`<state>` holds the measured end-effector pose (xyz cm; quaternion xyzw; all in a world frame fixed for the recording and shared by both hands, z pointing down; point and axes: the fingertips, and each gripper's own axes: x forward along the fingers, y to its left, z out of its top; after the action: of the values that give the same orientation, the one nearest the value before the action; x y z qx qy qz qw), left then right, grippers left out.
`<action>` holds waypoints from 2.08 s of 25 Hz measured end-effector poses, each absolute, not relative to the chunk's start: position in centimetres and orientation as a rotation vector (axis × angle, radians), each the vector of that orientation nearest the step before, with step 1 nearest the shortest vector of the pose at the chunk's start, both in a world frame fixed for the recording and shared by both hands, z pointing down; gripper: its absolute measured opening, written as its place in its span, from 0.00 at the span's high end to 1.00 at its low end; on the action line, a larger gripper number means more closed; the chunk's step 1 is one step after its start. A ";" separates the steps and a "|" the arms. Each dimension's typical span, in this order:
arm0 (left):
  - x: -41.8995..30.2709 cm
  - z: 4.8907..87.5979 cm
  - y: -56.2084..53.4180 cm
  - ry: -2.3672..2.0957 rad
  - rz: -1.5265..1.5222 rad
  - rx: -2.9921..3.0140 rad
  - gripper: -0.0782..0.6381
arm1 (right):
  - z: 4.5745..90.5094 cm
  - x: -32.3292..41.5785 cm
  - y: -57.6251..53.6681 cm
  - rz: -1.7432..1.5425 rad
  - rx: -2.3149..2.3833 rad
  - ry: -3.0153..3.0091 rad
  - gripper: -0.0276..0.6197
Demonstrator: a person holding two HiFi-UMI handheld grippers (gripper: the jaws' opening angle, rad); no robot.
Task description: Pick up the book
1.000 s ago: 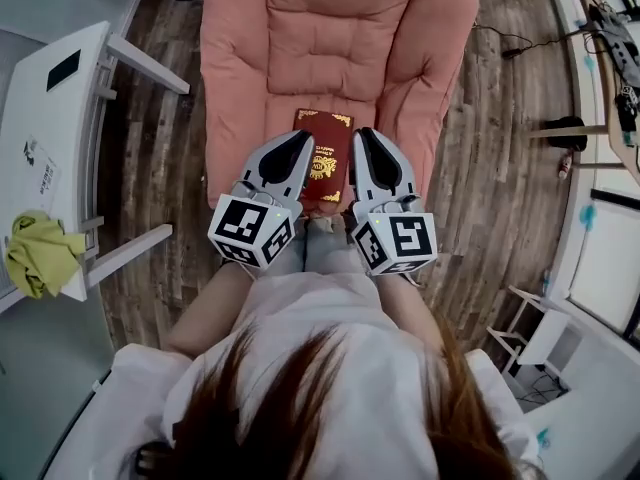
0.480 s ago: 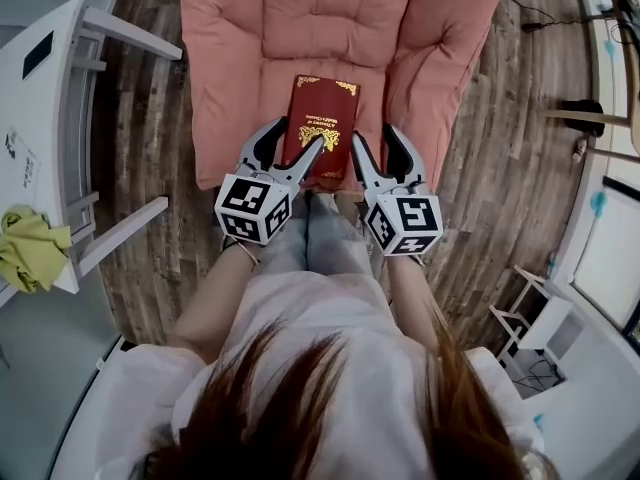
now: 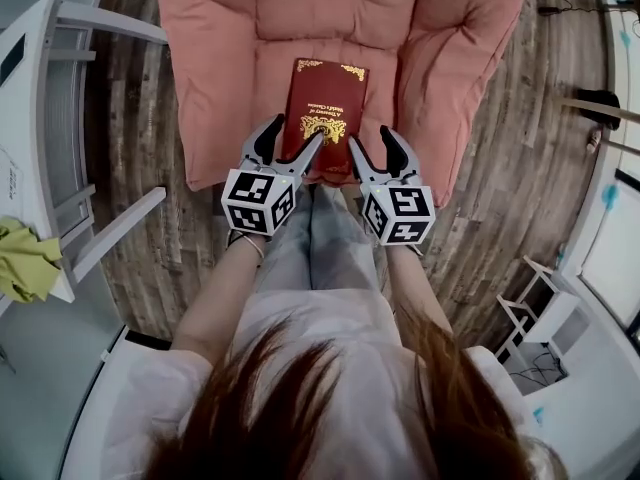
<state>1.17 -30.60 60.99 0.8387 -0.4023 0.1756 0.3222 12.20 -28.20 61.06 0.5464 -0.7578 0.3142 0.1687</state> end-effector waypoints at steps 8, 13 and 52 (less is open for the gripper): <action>0.5 67.2 -30.0 -1.076 0.536 2.116 0.46 | 66.8 11.9 -28.2 0.944 1.538 -2.094 0.57; -0.2 71.1 -29.6 -1.088 0.559 2.057 0.46 | 70.8 11.5 -27.7 0.977 1.490 -2.067 0.57; -1.7 80.5 -29.4 -1.070 0.537 1.941 0.49 | 80.3 9.9 -26.6 1.434 1.366 -1.921 0.47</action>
<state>-1.72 -29.41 80.48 0.7733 -0.4265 0.2141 0.4175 9.85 -26.55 80.26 0.4861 -0.6835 0.5102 0.1901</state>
